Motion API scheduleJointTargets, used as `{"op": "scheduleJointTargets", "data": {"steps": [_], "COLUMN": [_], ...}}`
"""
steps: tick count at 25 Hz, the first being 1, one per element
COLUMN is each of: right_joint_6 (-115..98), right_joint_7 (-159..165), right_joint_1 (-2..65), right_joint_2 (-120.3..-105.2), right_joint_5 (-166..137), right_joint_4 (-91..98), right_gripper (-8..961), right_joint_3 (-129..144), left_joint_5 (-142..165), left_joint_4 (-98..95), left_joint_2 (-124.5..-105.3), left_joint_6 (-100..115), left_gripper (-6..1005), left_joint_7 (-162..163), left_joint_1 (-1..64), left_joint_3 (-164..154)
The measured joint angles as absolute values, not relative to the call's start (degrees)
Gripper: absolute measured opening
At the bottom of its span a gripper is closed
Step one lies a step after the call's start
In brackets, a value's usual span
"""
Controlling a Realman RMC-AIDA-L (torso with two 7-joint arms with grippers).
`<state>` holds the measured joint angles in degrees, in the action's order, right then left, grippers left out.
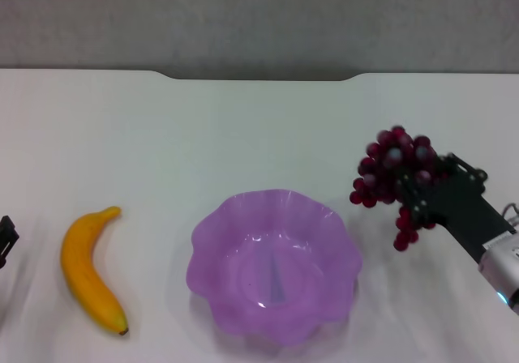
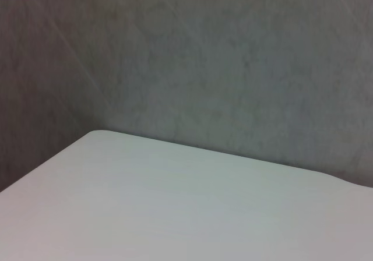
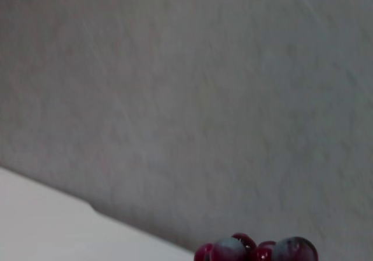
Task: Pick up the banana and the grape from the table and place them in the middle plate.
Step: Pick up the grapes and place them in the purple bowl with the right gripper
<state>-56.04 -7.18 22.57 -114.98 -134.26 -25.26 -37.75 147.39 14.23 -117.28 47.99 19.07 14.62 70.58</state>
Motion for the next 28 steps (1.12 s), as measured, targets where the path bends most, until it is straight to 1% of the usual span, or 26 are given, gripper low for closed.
{"op": "scheduleJointTargets", "data": {"steps": [6,10,23,28], "right_joint_6": [-56.72,-53.84,-47.22,-43.30], "right_joint_7": [-10.97,-10.72,-7.98,-6.26], "right_joint_1": [20.93,21.04,22.53,24.29], "right_joint_2": [-114.64,-114.81,-115.35,-115.61], "right_joint_5": [-140.61,-146.27,-146.93,-146.54], "right_joint_4": [-32.40,-37.37,-38.41,-37.41], "right_gripper": [426,425,420,418], "right_joint_3": [-41.66,-43.35,-39.31,-36.63], "left_joint_5": [147.30,147.30,147.30,147.30], "left_joint_4": [14.24,14.24,14.57,14.64], "left_joint_2": [-117.16,-117.15,-117.24,-117.32], "left_joint_6": [48.00,48.06,48.02,47.99], "left_gripper": [845,845,845,846], "left_joint_7": [19.07,19.07,19.00,19.03], "left_joint_1": [14.41,14.59,15.42,15.63], "left_joint_3": [70.64,70.66,70.66,70.62]}}
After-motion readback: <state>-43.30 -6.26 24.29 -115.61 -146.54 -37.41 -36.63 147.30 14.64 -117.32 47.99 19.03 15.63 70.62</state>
